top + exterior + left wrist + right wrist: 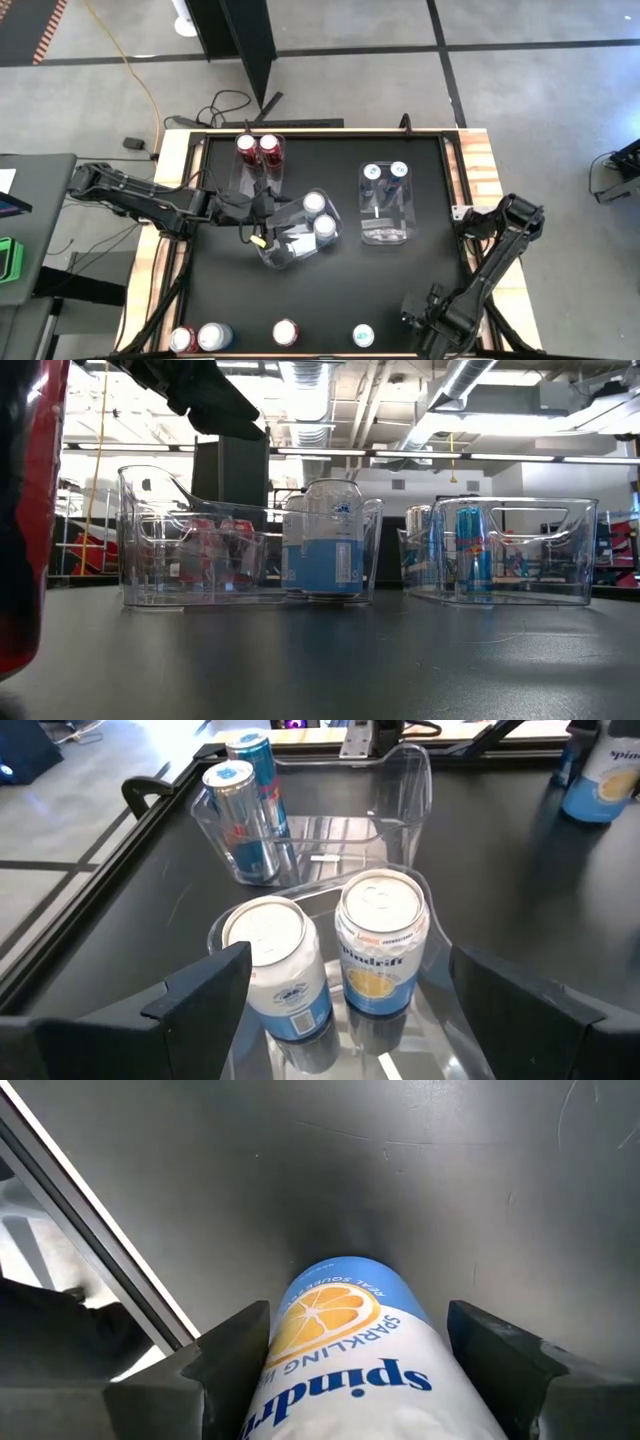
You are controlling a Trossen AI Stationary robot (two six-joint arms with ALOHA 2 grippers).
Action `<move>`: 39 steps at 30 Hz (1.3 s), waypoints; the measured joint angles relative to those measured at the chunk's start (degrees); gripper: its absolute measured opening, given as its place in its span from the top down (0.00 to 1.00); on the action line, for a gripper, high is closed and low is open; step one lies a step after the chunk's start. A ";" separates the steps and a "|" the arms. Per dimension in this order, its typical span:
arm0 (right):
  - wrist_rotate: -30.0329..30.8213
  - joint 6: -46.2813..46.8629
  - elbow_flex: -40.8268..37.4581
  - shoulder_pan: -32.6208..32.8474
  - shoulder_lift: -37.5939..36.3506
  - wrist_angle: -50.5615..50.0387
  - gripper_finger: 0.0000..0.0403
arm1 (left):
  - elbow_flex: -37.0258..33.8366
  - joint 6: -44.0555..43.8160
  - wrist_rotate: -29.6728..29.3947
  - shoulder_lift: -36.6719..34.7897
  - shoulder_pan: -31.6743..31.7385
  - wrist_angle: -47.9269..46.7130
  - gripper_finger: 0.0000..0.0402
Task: Sort soda cans
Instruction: Put the right white blue soda can into the middle transparent bin
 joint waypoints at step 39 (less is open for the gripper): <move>3.45 -28.02 0.07 -18.31 -0.13 0.57 0.06 | -0.02 -0.22 -0.02 0.00 0.00 -2.14 0.16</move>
